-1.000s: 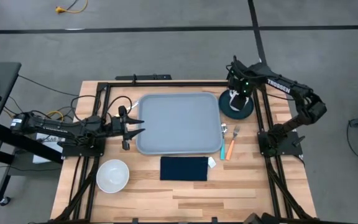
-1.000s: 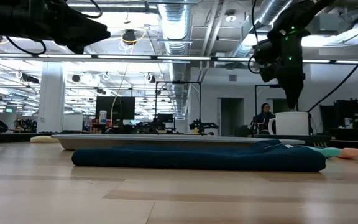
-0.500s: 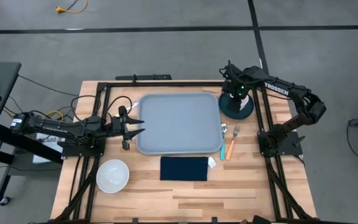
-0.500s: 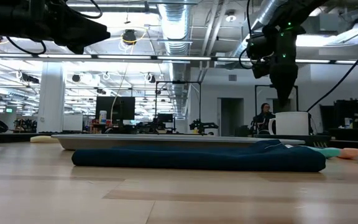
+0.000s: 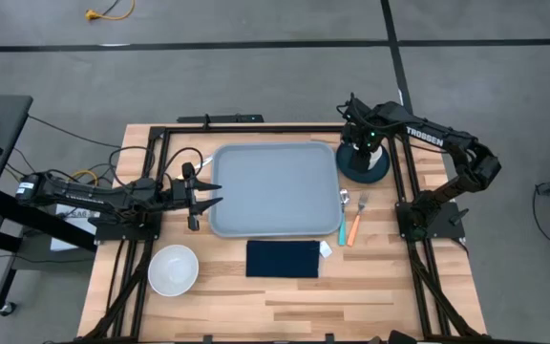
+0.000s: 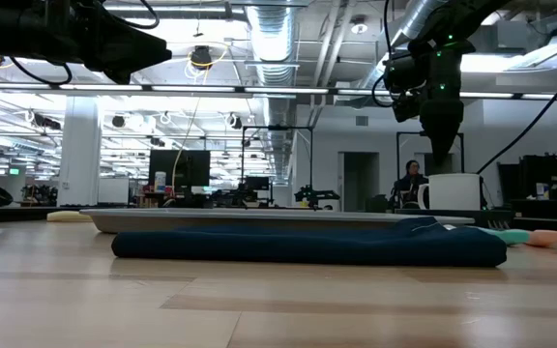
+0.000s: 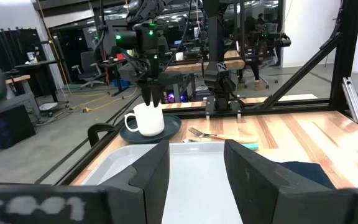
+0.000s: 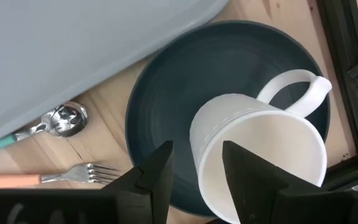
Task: Set up tray
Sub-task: Put the white mug on the top left of the gray tray
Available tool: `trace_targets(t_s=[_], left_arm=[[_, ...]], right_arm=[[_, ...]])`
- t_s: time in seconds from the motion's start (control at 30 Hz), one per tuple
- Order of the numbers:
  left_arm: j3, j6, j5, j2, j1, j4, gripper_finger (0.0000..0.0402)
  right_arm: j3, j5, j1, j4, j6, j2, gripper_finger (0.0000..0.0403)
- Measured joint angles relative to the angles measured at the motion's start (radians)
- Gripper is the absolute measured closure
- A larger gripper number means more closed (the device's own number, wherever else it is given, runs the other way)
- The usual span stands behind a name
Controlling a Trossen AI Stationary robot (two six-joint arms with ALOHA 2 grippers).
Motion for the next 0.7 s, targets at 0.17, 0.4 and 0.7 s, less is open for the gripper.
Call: trace_targets(t_s=[0.17,0.4,0.7], left_arm=[[0.000,0.000,0.000,0.000,0.000,0.000,0.0258],[0.000,0.000,0.000,0.000,0.000,0.000,0.0258],[0.000,0.000,0.000,0.000,0.000,0.000,0.0258]], right_arm=[[0.000,0.000,0.000,0.000,0.000,0.000,0.0268],[-0.001,-0.002,-0.001,-0.006,-0.002,0.000,0.0270],[-0.072,0.000,-0.014,0.028,-0.011,0.000,0.0270]])
